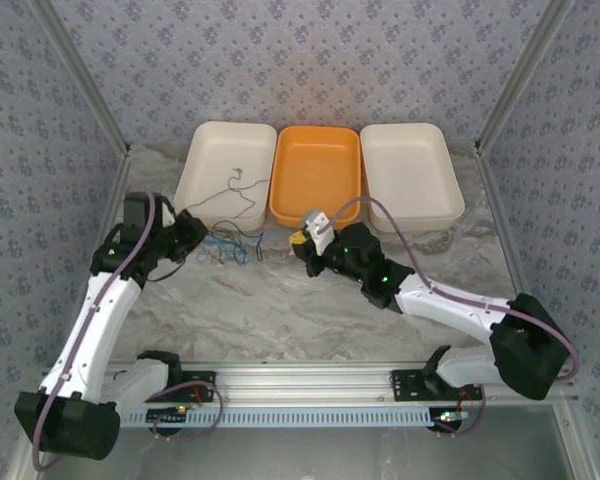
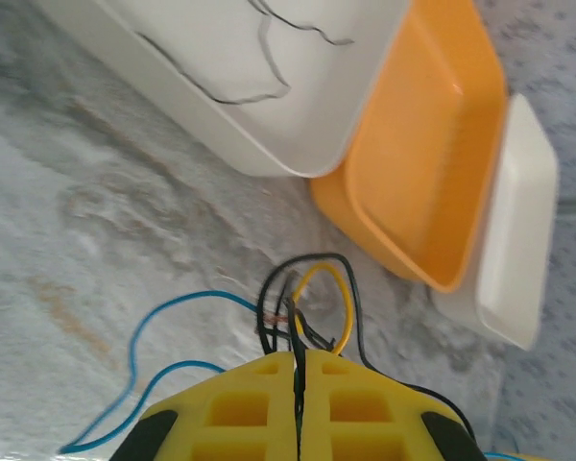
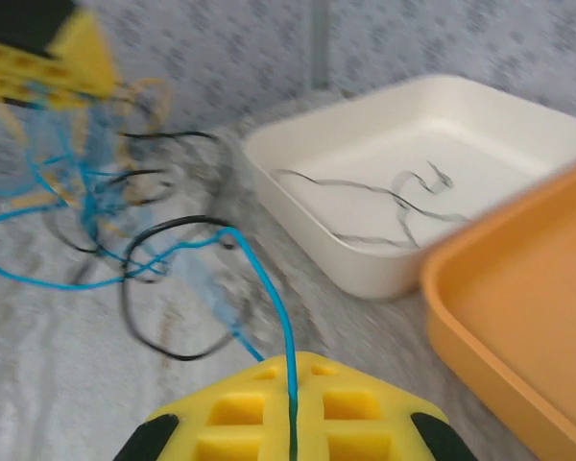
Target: Untangle the cables
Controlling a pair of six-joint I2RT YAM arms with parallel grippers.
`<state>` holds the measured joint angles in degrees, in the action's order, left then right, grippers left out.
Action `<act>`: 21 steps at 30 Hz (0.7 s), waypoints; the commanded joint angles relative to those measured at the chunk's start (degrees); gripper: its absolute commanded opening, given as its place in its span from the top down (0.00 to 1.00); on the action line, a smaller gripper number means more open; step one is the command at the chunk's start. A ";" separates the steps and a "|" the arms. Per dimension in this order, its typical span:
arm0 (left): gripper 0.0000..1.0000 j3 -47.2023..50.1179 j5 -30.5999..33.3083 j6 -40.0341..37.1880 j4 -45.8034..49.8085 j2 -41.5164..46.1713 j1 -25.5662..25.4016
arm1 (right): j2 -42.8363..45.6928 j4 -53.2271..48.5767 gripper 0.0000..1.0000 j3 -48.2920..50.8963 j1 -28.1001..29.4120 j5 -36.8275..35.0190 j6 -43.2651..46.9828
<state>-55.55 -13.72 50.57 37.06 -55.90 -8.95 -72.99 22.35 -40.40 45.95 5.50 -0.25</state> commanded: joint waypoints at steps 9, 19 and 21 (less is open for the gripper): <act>1.00 3.41 3.82 0.51 -6.08 3.74 1.56 | 4.65 -8.75 1.00 1.10 -4.77 -1.89 -4.09; 1.00 4.84 8.31 -0.50 -2.76 4.43 1.92 | 12.49 -13.47 1.00 1.55 -11.53 -7.88 -9.91; 1.00 4.93 9.91 -0.75 -1.88 4.57 1.92 | 16.19 -15.83 1.00 1.92 -14.76 -8.99 -11.80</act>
<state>-51.07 -7.94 50.59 33.36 -52.51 -7.51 -61.78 10.24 -38.39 34.54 1.15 -8.08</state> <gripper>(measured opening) 0.067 0.061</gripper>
